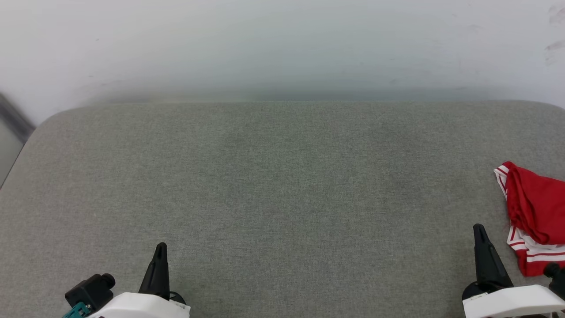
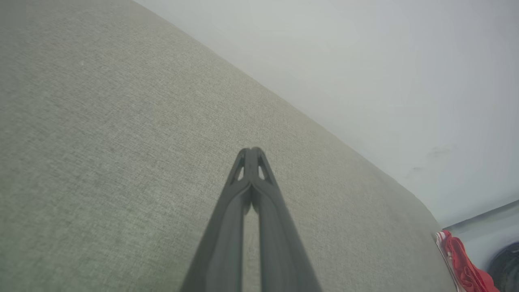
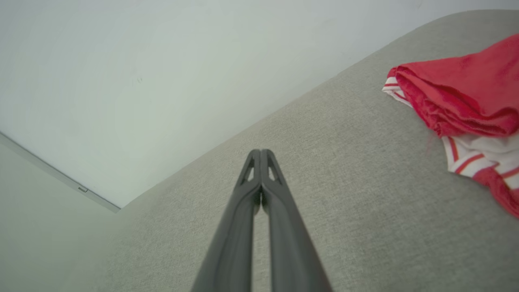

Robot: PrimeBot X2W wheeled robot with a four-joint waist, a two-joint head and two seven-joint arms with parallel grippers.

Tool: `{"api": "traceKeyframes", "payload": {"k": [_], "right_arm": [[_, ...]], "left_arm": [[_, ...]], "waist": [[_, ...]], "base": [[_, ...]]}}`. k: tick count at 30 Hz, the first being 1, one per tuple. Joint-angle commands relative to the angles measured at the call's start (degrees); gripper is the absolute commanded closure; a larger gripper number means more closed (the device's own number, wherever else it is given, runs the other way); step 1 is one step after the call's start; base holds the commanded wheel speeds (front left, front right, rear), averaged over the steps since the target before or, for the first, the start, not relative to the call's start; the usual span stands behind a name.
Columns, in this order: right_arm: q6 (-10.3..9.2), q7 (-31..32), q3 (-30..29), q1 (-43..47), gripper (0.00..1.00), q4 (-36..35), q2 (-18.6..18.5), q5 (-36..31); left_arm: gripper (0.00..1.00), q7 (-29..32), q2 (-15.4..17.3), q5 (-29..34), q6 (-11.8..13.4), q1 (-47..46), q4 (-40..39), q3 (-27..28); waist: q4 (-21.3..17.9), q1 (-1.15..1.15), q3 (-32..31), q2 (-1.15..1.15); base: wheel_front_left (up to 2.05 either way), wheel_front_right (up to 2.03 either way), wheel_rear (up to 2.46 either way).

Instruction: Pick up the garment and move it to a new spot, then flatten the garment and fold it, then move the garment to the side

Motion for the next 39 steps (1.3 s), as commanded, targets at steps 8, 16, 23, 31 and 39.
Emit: {"api": "traceKeyframes", "payload": {"k": [8,16,23,31,39], "right_arm": [[-0.01,1.71,0.07,-2.69,1.0,0.44,-0.76,8.17],[-0.01,3.17,0.06,-3.6,1.0,1.35,-0.86,14.47],[-0.01,4.38,0.01,-4.33,1.0,2.03,-0.9,19.61],[-0.01,5.71,-0.08,-5.22,1.0,2.82,-0.93,24.95],[-0.02,6.96,-0.21,-5.88,1.0,3.54,-0.92,29.96]], "left_arm": [[1.0,1.81,0.39,-7.82,-0.75,-2.49,0.11,0.89],[1.0,3.34,0.43,-13.97,-1.25,-3.38,0.74,1.39],[1.0,4.6,0.45,-18.94,-1.69,-4.12,1.22,1.86],[1.0,5.97,0.46,-24.25,-2.17,-4.96,1.77,2.38],[1.0,7.23,0.46,-29.14,-2.53,-5.67,2.3,2.82]], "waist": [[-0.19,-0.01,-0.15,0.0],[-0.38,-0.01,-0.29,0.0],[-0.55,-0.01,-0.41,0.0],[-0.73,-0.01,-0.55,0.0],[-0.92,-0.01,-0.7,0.0]], "base": [[0.0,0.0,0.0],[0.0,0.0,0.0],[0.0,0.0,0.0],[0.0,0.0,0.0],[0.0,0.0,0.0]]}}
